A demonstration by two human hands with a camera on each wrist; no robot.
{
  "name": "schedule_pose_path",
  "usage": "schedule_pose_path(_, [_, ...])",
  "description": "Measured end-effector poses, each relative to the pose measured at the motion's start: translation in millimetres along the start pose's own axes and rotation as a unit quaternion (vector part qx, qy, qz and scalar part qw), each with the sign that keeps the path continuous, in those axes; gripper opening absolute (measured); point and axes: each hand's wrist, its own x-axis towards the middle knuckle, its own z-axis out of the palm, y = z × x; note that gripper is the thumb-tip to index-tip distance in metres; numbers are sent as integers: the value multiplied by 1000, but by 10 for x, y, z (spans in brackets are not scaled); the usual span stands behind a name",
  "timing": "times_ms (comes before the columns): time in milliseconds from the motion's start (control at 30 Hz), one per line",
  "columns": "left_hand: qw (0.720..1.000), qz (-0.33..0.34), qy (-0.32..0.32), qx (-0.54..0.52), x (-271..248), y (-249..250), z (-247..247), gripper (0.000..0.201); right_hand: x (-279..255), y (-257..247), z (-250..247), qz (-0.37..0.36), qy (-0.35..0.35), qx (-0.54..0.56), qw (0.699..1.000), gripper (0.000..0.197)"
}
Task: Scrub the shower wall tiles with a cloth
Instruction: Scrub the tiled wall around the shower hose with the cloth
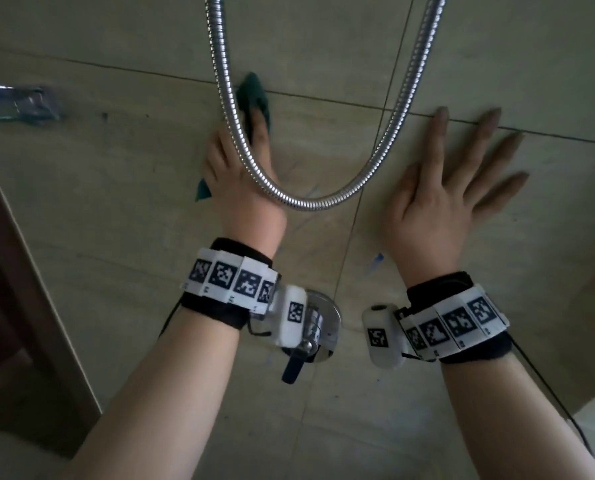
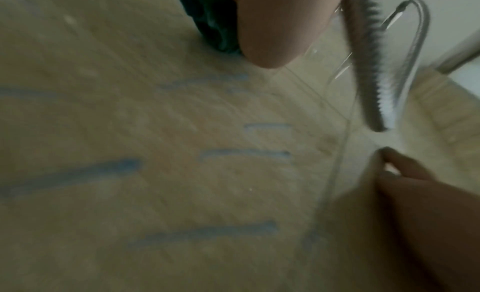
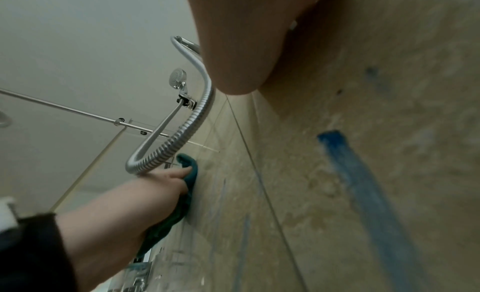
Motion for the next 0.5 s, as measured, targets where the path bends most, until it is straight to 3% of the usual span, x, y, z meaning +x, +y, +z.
schedule_pose_path(100, [993, 75, -19, -94, -263, 274, 8, 47, -11, -26, 8, 8, 1, 16, 1000, 56])
schedule_pose_path(200, [975, 205, -44, -73, -462, 248, -4, 46, -16, -26, 5, 8, 8, 19, 1000, 55])
schedule_pose_path(267, [984, 168, -20, -49, -338, 116, -8, 46, -23, -26, 3, 7, 9, 21, 1000, 55])
schedule_pose_path(400, [1000, -6, 11, -24, -107, -77, 19, 44, -16, -30, 0, 15, -1, 31, 999, 55])
schedule_pose_path(500, [993, -47, -21, -108, -250, 151, -15, 48, -12, -60, 3, 23, -11, 32, 999, 58])
